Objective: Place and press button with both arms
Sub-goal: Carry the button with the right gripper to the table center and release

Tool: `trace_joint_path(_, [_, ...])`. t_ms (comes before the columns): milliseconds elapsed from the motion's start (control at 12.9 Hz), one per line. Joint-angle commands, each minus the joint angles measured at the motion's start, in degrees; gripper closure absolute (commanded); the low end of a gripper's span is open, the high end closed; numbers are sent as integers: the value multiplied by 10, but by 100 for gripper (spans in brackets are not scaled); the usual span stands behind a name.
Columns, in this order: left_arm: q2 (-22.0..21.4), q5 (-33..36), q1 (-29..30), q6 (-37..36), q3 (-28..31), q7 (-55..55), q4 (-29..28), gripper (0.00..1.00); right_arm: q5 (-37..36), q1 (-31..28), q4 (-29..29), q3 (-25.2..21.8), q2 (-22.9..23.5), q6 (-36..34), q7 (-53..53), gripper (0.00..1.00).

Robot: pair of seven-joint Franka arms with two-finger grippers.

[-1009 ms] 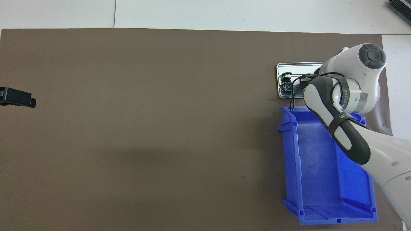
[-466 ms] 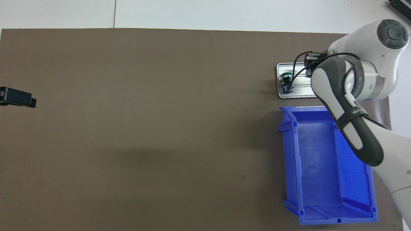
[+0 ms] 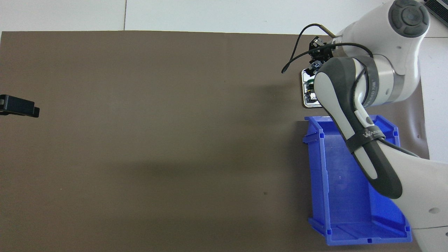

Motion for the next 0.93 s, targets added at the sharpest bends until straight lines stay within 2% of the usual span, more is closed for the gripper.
trace_joint_path(0, [-18, 10, 2, 8, -2, 3, -21, 0, -15, 58, -11, -1, -13, -8, 173, 100])
trace_joint_path(466, [-18, 10, 2, 8, -2, 3, -21, 0, -64, 210, -72, 1, -35, -3, 539, 100])
trace_joint_path(621, [-18, 10, 2, 8, -2, 3, -21, 0, -64, 247, -87, 2, -40, -1, 618, 100])
trace_joint_path(854, [-18, 10, 2, 8, -2, 3, -21, 0, -83, 312, -95, 2, -11, 1, 710, 100])
